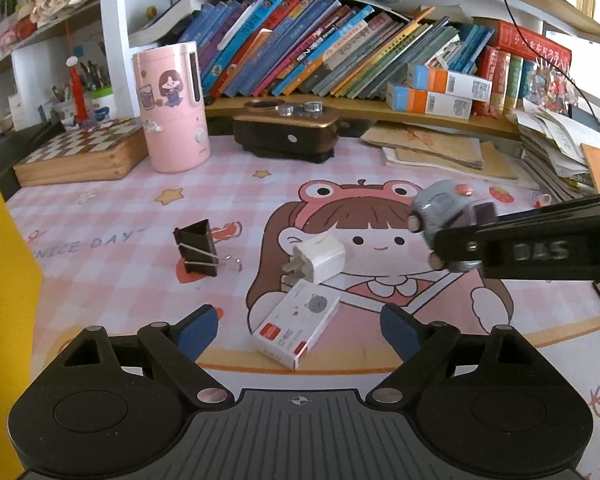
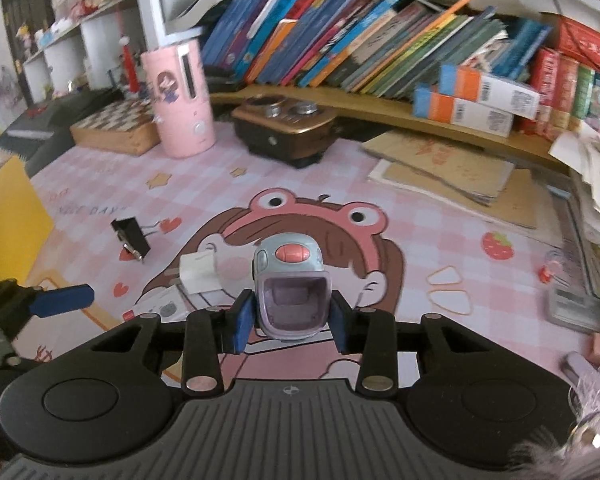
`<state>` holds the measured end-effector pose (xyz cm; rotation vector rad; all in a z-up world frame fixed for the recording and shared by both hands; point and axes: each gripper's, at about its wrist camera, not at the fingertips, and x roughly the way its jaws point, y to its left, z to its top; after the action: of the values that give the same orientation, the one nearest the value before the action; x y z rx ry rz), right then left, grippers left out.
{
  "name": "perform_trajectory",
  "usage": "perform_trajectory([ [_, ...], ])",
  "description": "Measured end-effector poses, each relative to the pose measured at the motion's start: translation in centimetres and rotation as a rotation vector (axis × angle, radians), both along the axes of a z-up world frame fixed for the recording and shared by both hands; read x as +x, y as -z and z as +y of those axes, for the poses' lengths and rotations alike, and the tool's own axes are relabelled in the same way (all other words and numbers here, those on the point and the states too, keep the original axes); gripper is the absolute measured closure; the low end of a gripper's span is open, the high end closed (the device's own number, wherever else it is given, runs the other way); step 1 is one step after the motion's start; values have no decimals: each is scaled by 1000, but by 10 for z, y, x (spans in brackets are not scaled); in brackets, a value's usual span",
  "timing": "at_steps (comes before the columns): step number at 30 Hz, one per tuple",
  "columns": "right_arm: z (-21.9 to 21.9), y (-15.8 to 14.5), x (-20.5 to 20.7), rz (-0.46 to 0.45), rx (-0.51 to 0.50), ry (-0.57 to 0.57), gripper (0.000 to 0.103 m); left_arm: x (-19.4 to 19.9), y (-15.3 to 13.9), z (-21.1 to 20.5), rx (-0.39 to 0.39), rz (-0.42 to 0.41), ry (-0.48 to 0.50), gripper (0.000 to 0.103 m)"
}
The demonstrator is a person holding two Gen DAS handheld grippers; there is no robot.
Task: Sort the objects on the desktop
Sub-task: 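Close the right gripper on the grey toy robot while the left gripper grasps the white charger box, then lift the charger box and toy robot and carry both to the yellow box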
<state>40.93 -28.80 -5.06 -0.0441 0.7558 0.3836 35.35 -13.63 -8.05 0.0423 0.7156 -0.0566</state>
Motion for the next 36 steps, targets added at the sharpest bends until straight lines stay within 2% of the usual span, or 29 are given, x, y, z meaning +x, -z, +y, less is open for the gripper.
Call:
perform_trajectory([
  [4, -6, -3, -2, 7, 11, 18, 67, 7, 6, -2, 7, 8, 3, 14],
  [7, -7, -3, -3, 15, 19, 24, 67, 14, 10, 0, -1, 27, -18, 22],
  [8, -7, -3, -4, 17, 21, 25, 67, 16, 12, 1, -8, 38, -29, 28],
  [9, -7, -4, -4, 18, 23, 23, 67, 18, 13, 2, -15, 48, -39, 39],
  [10, -7, -4, -4, 19, 24, 22, 67, 20, 15, 3, -21, 61, -44, 43],
  [12, -6, -5, -5, 19, 26, 19, 67, 17, 14, 4, -11, 51, -43, 62],
  [14, -6, -6, -7, 18, 29, 16, 67, 16, 14, 5, 1, 51, -41, 74],
  [17, -6, -6, -9, 20, 35, 11, 67, 13, 10, 9, -11, 63, -44, 75],
  [24, 2, -11, -16, 15, 40, -19, 67, -6, -11, 19, -75, 28, -70, 75],
  [36, 15, -21, -47, 36, 52, -93, 67, -81, -52, 36, -172, -39, -93, 75],
])
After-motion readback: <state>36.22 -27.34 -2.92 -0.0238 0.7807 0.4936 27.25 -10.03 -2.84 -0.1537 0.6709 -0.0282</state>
